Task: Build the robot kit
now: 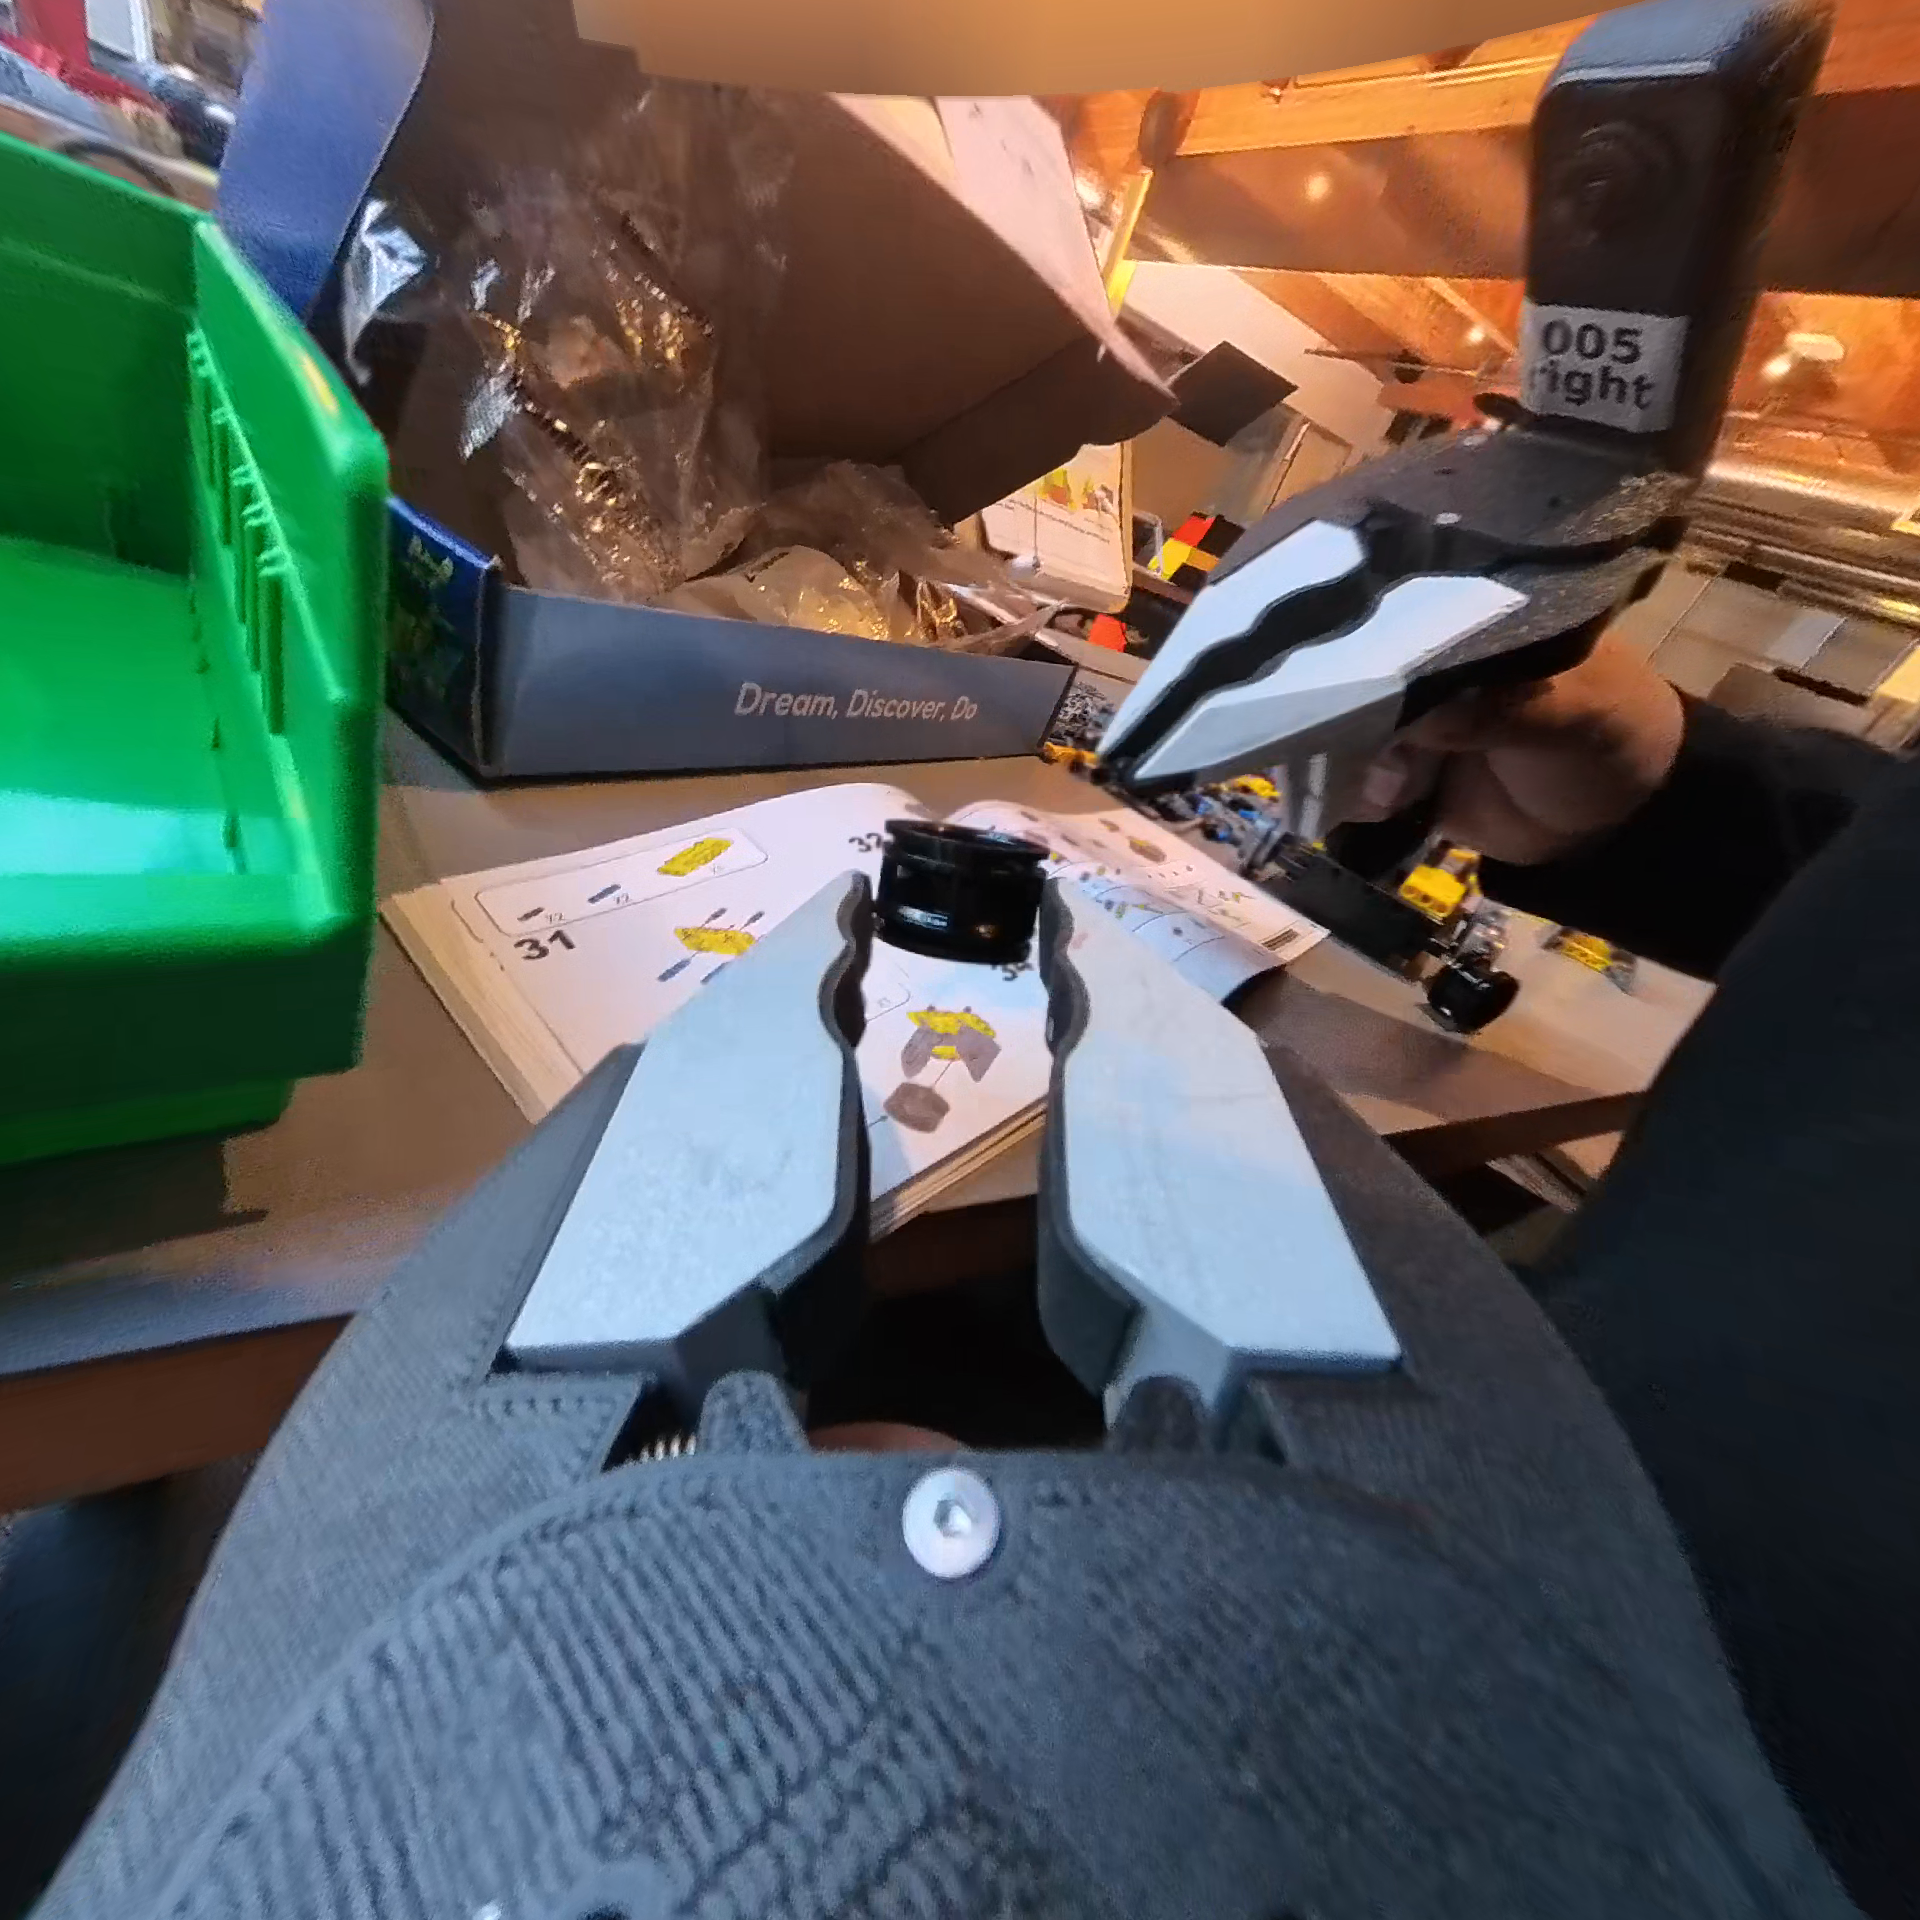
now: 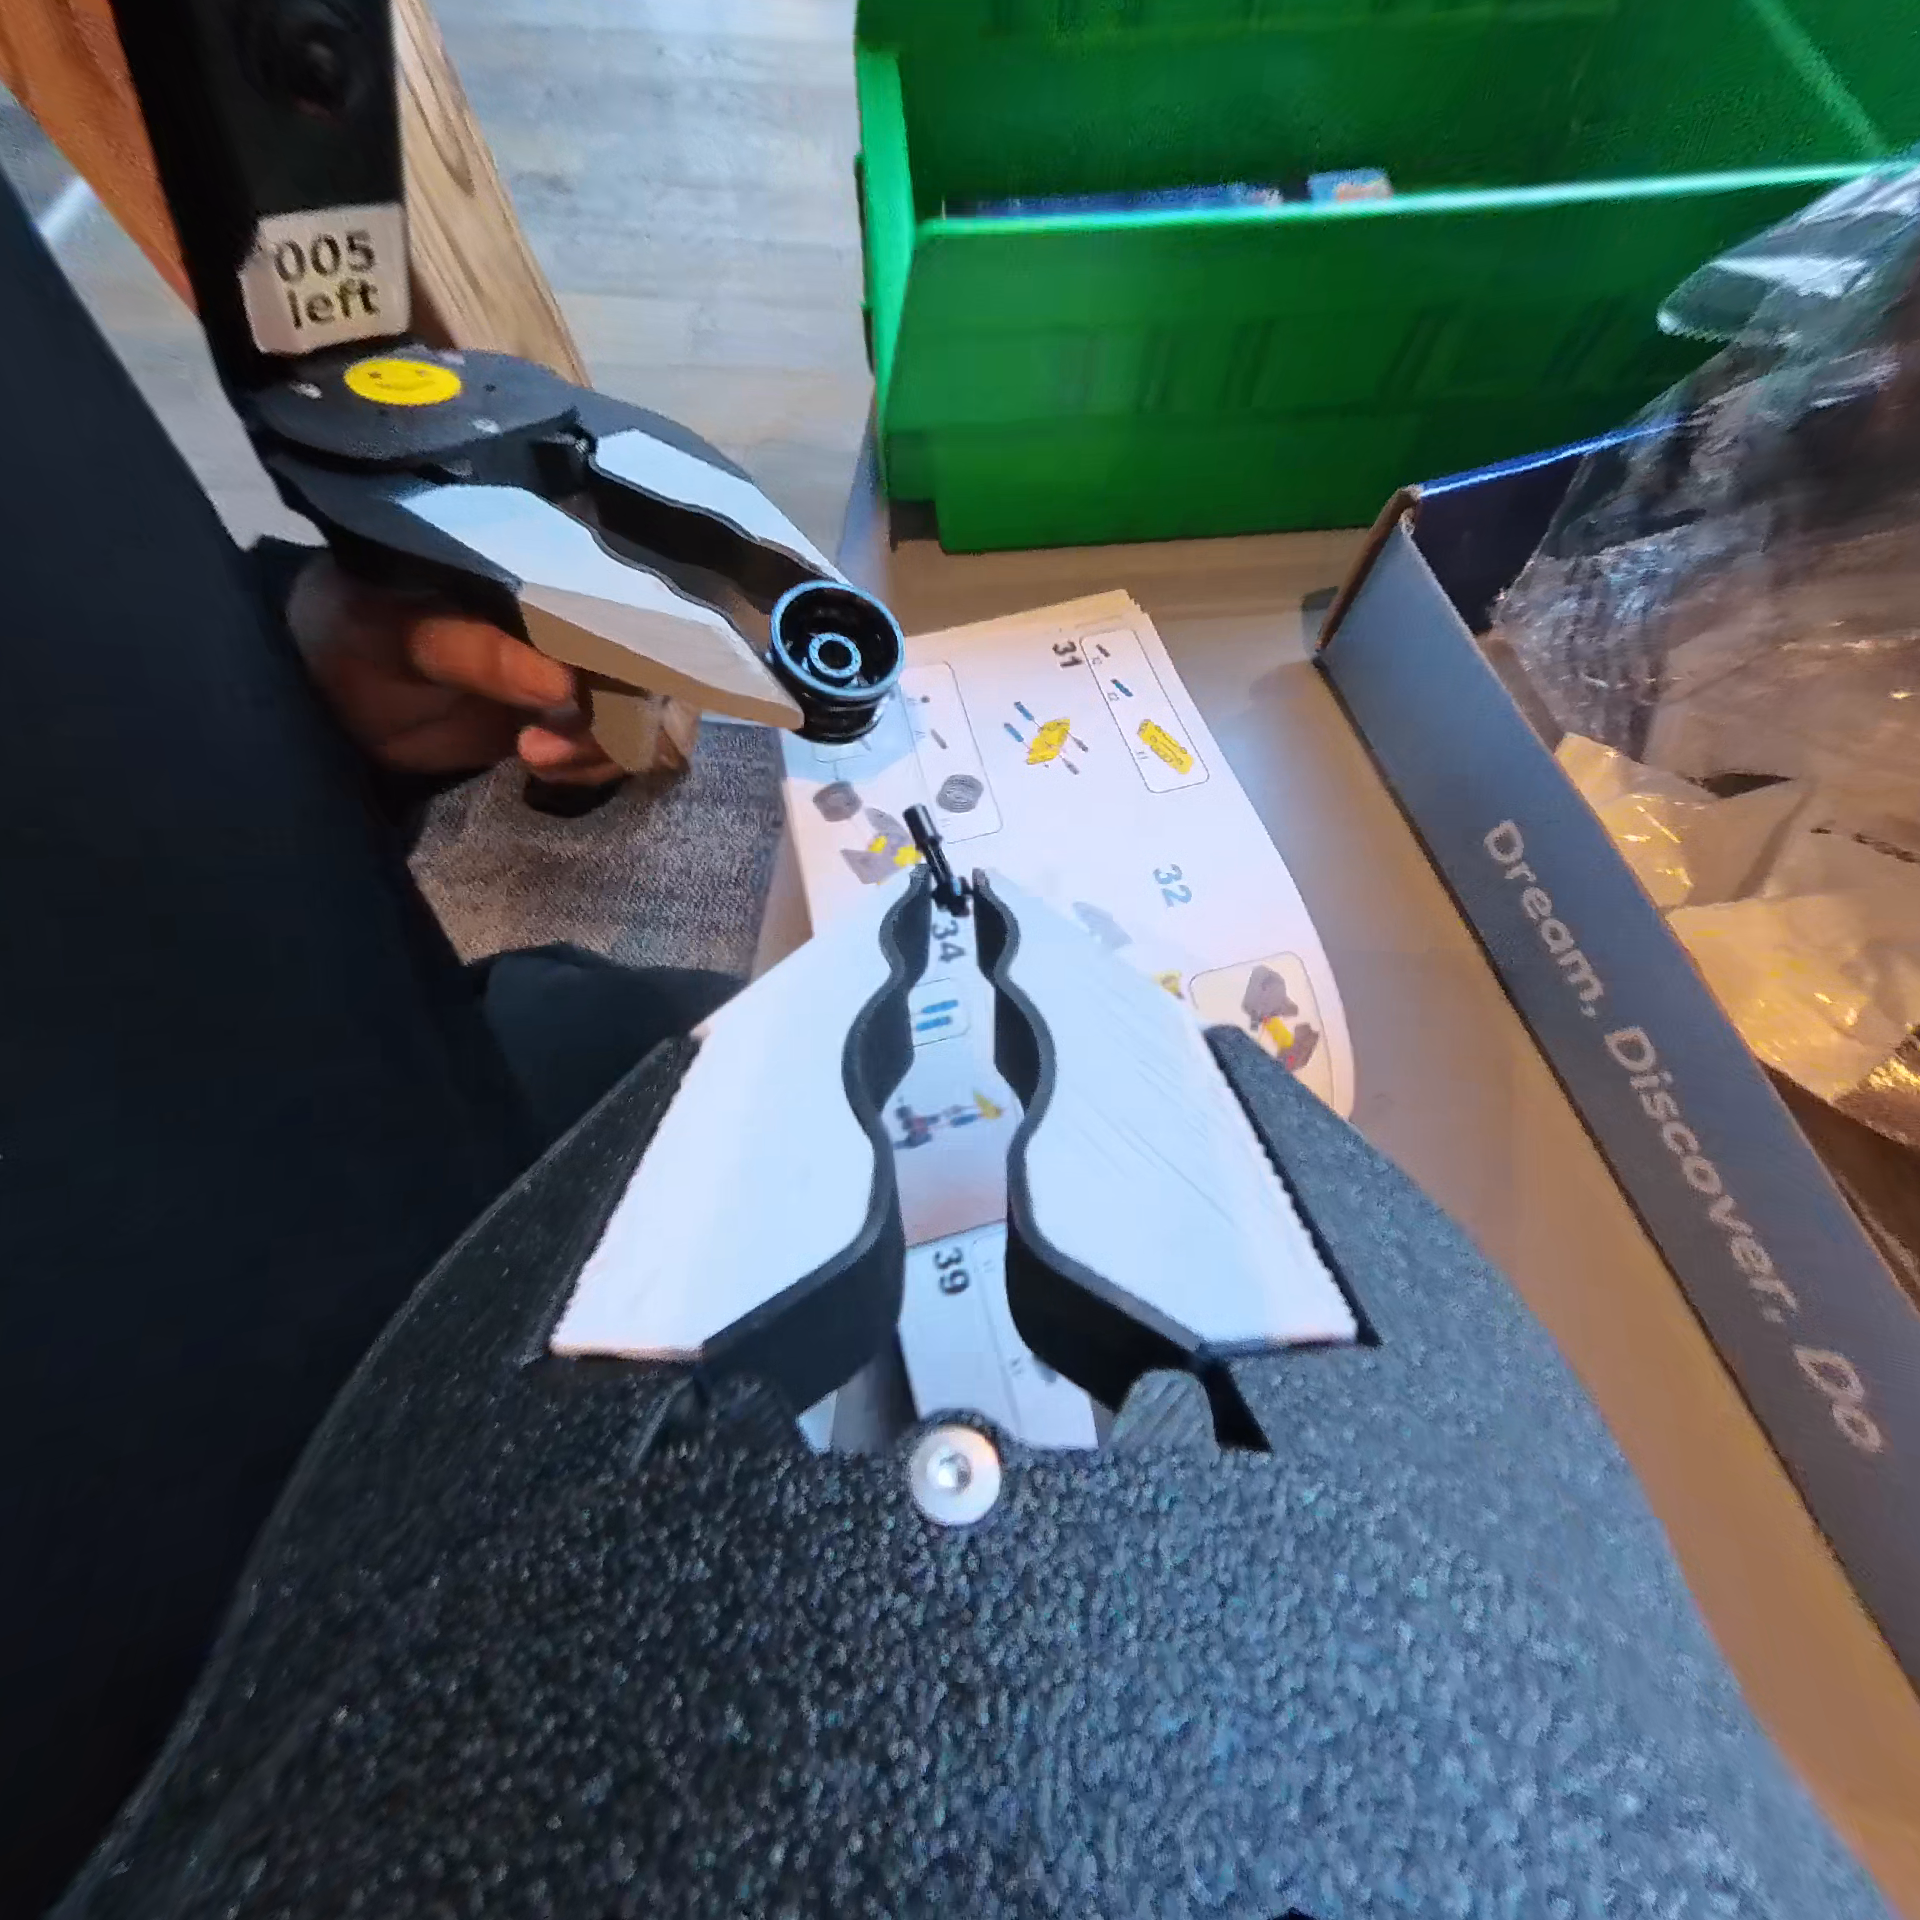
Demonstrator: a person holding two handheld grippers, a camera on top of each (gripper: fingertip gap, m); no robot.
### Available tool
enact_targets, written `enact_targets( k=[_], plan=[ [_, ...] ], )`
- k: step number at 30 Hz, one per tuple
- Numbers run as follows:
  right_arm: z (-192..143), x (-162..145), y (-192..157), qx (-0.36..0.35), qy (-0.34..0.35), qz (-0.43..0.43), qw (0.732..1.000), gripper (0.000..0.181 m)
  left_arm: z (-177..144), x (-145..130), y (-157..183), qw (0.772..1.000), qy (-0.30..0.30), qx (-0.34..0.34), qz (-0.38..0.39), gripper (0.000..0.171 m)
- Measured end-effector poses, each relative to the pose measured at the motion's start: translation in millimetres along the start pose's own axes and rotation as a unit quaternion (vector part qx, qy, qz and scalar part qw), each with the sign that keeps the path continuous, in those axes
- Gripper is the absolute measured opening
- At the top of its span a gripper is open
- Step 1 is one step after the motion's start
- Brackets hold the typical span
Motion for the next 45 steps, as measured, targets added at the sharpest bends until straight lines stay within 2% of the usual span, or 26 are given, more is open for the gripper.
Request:
enact_targets(
  k=[3,7,13,17,21,25,28,32,36,39,42,45],
  plan=[
    [-21.8,-1.5,-13.7,-0.019,0.019,0.005,1.000,0.008,1.7,2.6,15.0,0.999,-0.003,-0.015,0.035,0.031],
    [-57.5,-15.2,-35.4,-0.056,0.033,0.004,0.998,0.007,7.6,5.1,48.3,0.993,0.006,-0.080,0.082,0.030],
    [-123.9,-41.9,-66.7,-0.113,0.071,0.015,0.991,0.007,12.3,2.6,106.8,0.966,0.033,-0.190,0.171,0.030],
    [-163.6,-73.9,-82.2,-0.146,0.079,0.024,0.986,0.007,24.7,-10.6,145.9,0.947,0.020,-0.248,0.201,0.030],
    [-204.1,-125.1,-86.9,-0.191,0.051,0.047,0.979,0.007,44.2,-30.1,188.1,0.934,-0.007,-0.284,0.219,0.030],
    [-234.5,-182.2,-89.0,-0.215,0.010,0.086,0.973,0.007,67.2,-37.5,235.8,0.923,0.001,-0.353,0.150,0.030],
    [-250.5,-222.7,-82.5,-0.233,-0.018,0.116,0.965,0.007,93.3,-49.9,262.2,0.921,-0.017,-0.380,0.090,0.030],
    [-258.3,-250.9,-77.6,-0.233,-0.030,0.139,0.962,0.007,129.3,-77.4,279.1,0.930,-0.079,-0.360,-0.003,0.030],
    [-252.1,-274.1,-72.7,-0.231,-0.058,0.151,0.959,0.007,149.9,-95.5,285.9,0.924,-0.124,-0.345,-0.105,0.030],
    [-249.3,-277.5,-72.5,-0.228,-0.057,0.155,0.959,0.012,158.8,-100.9,286.9,0.914,-0.151,-0.331,-0.179,0.030],
    [-253.8,-277.8,-71.6,-0.250,-0.066,0.141,0.956,0.026,163.2,-99.9,288.0,0.910,-0.155,-0.326,-0.203,0.030],
    [-255.5,-259.8,-76.8,-0.260,-0.042,0.116,0.958,0.039,167.7,-99.3,286.9,0.894,-0.168,-0.319,-0.267,0.030]
  ],
)
Point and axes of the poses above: each gripper's, where its closed fingertips meet, z out along the fingers, x out of its top, y = z × x across the jaws, the point moved 4 cm from there along -z, back along the fingers, and after that the axes turned 2 degrees about -x, right-handed, at the moved point
